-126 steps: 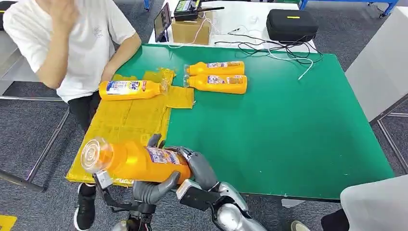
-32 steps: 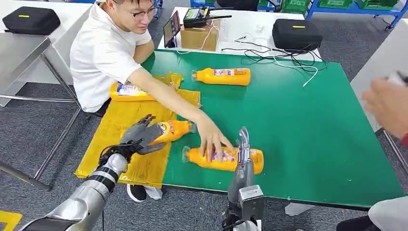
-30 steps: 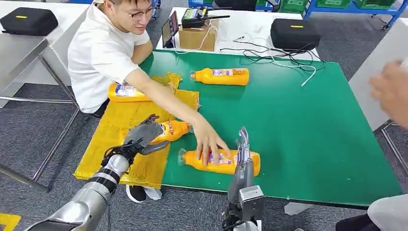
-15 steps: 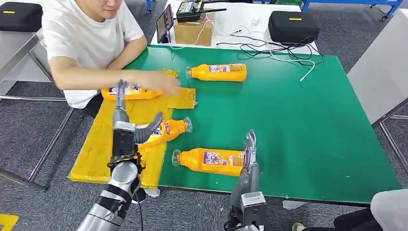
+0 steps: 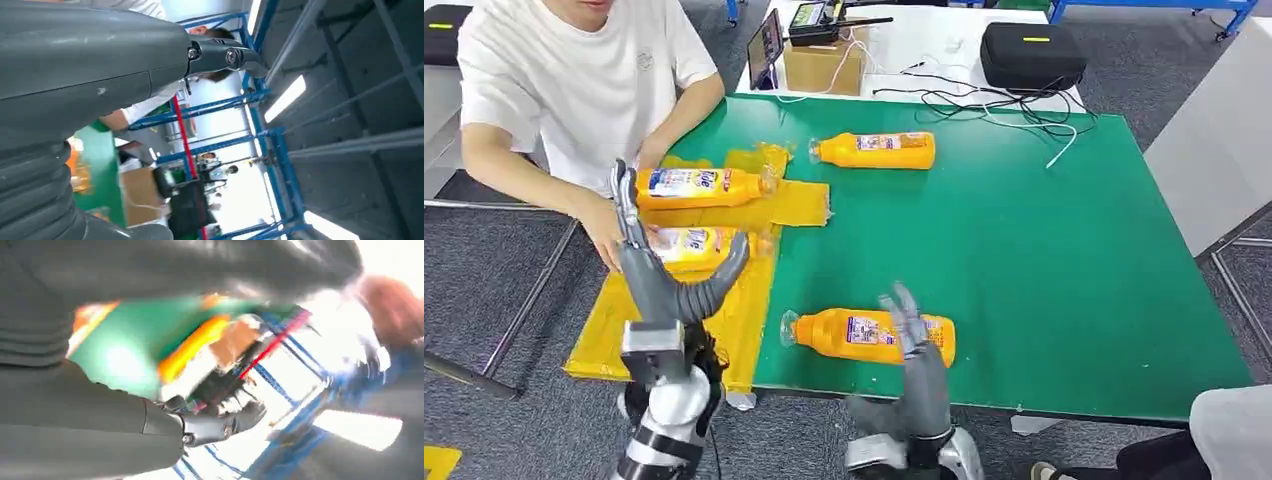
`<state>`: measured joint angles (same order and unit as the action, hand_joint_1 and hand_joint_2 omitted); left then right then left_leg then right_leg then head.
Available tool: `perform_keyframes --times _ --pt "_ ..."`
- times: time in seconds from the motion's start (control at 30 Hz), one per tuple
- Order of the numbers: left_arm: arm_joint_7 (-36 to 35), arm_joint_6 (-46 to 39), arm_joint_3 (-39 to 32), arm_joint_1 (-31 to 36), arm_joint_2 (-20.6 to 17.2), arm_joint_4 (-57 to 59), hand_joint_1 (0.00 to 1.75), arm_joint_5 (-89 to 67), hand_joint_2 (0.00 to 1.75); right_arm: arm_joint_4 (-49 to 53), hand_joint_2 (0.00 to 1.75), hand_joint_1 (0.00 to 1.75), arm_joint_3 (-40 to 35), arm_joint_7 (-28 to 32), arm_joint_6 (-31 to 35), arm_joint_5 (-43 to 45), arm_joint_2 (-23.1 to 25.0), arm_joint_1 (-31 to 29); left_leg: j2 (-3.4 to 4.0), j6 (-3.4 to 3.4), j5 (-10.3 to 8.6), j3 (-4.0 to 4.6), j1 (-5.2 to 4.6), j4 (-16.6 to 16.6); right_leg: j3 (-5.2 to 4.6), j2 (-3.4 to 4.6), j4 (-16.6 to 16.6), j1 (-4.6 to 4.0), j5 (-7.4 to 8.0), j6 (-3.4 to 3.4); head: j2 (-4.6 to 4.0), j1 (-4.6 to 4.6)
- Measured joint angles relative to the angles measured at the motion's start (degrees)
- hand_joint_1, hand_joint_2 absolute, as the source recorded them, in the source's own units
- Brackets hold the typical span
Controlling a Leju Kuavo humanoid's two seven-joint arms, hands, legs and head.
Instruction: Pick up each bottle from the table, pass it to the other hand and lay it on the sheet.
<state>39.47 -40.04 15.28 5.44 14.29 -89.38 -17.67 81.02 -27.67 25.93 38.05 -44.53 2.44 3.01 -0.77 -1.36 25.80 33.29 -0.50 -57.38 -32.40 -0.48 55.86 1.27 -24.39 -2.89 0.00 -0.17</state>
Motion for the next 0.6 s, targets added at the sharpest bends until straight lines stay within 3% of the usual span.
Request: perform_keyframes --times 0.07,0.2,0.33,0.6 --pt "-0.9 0.0 1.7 -4.4 0.0 -1.0 0.00 -1.1 1.75 -1.4 1.75 0.00 2.4 -4.0 0.9 -8.6 -3.2 0.0 -0.12 -0.02 0.01 0.07 -0.02 0.0 0.00 -0.03 -0.1 0.03 -0.01 -0.02 0.00 0.02" --pt "-1.8 0.0 3.7 -10.7 -0.2 -1.1 0.00 2.9 1.75 -3.6 1.75 0.00 9.8 -8.9 -0.1 -16.5 -8.6 -1.2 -0.08 -0.15 0.10 0.17 -0.09 0.0 -0.06 -0.02 -0.1 0.07 0.01 -0.04 0.00 0.04" --pt "-2.4 0.0 4.3 -11.4 -0.3 -1.2 0.00 1.4 1.75 -6.5 1.75 0.00 12.9 -6.4 -8.7 -10.9 -11.4 -5.3 0.01 -0.16 0.08 0.15 -0.10 0.0 -0.07 0.00 -0.1 0.07 0.06 -0.10 0.00 0.02" --pt "-4.7 0.0 4.1 -11.8 0.0 -1.4 0.00 -0.8 1.75 -10.3 1.75 0.00 12.9 -9.0 -13.1 -13.4 -13.0 -10.1 -0.01 -0.16 0.02 0.16 0.02 0.0 -0.05 0.00 -0.1 -0.06 0.07 -0.11 0.00 0.00"
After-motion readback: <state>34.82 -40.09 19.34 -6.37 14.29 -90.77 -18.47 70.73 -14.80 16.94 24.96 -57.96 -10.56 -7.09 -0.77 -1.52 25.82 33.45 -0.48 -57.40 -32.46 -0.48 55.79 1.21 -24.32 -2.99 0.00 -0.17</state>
